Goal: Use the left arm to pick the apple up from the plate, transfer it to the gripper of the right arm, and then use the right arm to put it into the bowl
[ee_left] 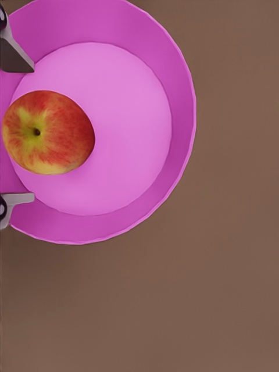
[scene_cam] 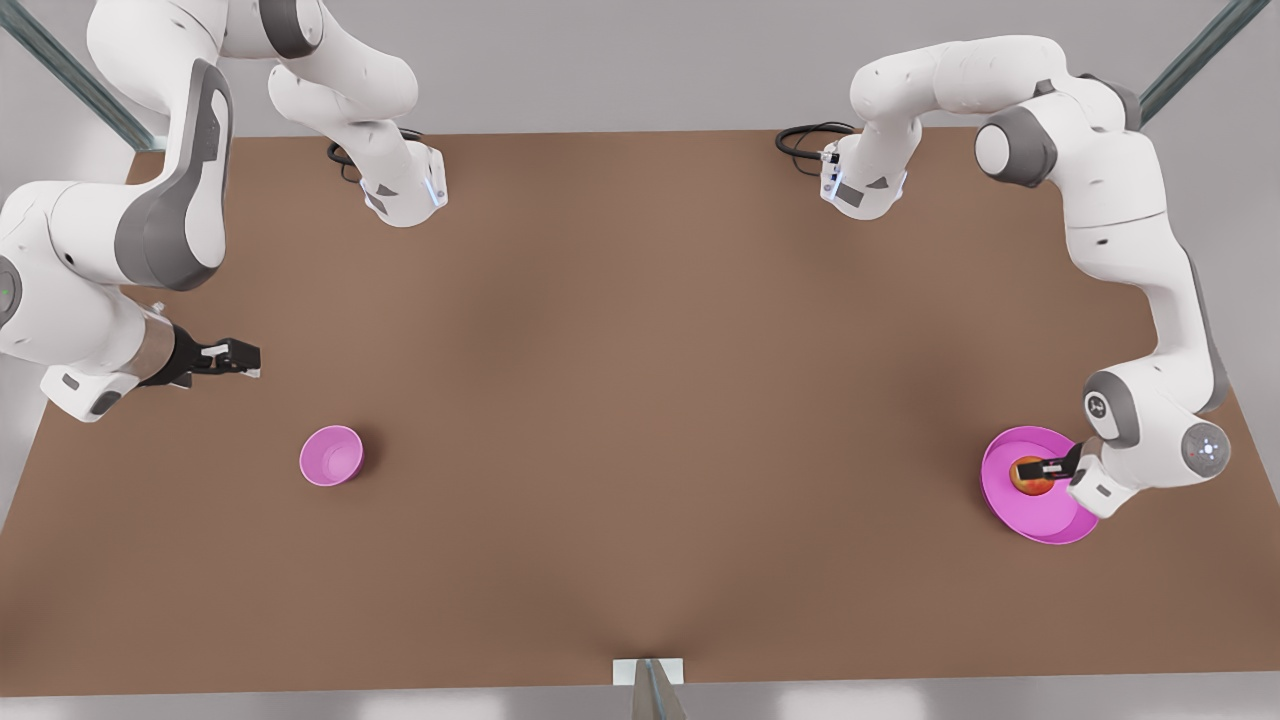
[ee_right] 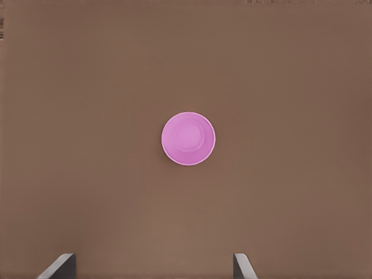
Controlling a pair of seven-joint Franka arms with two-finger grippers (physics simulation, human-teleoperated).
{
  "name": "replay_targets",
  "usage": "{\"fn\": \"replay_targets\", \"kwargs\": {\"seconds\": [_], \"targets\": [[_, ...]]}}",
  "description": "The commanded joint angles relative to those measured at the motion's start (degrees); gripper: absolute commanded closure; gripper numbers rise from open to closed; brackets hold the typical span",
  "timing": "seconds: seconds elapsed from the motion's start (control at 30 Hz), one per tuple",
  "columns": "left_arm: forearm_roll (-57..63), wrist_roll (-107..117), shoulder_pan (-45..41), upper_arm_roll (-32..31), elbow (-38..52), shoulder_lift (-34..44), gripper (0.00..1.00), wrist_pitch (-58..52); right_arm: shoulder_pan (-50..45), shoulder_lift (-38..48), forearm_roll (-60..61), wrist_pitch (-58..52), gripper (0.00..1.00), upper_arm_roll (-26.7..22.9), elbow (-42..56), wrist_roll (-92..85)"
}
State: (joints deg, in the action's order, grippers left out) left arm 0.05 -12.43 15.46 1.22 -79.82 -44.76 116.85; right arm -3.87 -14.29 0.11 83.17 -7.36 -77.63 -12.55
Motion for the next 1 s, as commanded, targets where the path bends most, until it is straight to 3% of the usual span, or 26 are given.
{"fn": "replay_targets", "kwargs": {"seconds": [0.0,0.97], "targets": [[0.03,-8.31,0.00,0.36,-0.60,0.02,0.00,2.42,0.00,0.05,0.07,0.15,0.00,-0.02,0.02,-1.25],[-0.32,-8.22,1.06,0.36,-1.83,-4.37,0.00,7.78,0.09,-0.74,-0.28,0.50,0.00,-0.02,0.02,-1.25]]}}
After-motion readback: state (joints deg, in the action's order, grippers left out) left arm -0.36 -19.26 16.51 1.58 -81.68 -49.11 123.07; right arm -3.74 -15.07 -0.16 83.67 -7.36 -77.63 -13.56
